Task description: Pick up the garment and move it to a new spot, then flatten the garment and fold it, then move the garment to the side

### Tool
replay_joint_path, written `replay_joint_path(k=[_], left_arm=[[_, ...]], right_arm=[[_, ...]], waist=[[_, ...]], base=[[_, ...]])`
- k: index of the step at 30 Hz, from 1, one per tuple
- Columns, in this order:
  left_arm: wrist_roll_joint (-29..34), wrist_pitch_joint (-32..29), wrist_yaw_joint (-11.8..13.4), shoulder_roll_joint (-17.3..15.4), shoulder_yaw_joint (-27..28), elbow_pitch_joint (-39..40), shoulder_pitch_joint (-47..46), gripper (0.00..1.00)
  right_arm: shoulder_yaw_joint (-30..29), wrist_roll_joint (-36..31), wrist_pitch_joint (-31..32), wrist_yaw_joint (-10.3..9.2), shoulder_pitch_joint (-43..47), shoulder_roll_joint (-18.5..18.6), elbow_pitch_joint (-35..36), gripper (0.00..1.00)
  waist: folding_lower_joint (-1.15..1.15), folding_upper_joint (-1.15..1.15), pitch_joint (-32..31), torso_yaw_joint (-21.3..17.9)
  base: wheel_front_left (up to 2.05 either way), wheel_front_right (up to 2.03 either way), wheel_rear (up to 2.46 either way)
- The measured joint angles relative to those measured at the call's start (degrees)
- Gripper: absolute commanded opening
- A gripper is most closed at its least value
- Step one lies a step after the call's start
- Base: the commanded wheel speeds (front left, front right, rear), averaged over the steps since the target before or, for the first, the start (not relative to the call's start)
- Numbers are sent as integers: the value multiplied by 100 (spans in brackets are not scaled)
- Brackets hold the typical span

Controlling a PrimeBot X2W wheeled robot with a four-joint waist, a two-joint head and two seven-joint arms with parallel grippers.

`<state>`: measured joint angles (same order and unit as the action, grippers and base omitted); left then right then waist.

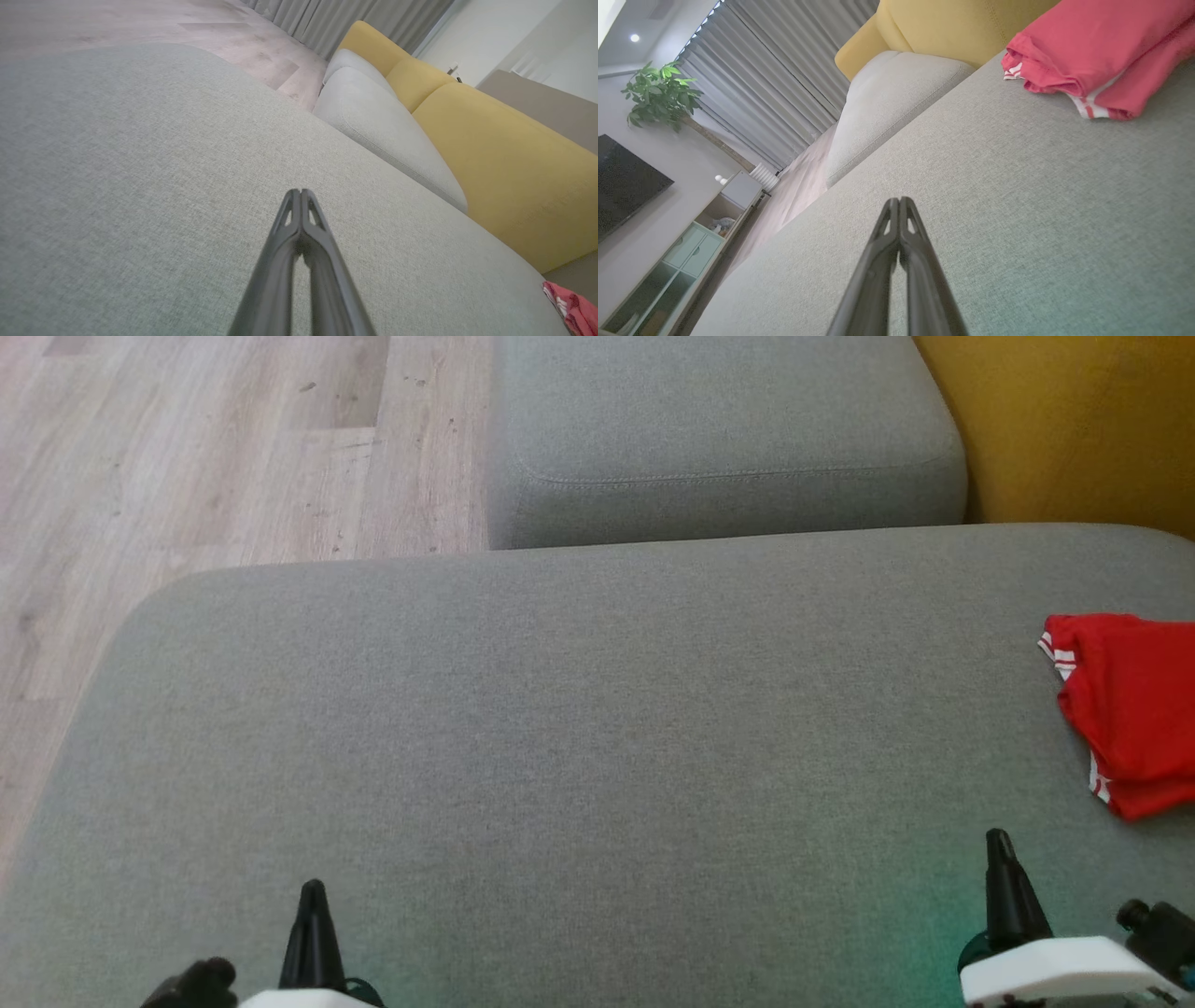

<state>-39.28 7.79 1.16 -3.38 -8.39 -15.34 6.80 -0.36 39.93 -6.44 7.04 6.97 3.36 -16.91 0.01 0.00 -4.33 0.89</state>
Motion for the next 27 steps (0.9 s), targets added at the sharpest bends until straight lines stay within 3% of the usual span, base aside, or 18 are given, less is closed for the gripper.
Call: replay_joint_path(k=[27], left_arm=[[-1958,-430,-280,-3,379,-3,-337,0]], right_arm=[[-246,1875,447,0,-316,-30,16,0]], waist=[[0,0,164,-33]], base=[[0,0,0]])
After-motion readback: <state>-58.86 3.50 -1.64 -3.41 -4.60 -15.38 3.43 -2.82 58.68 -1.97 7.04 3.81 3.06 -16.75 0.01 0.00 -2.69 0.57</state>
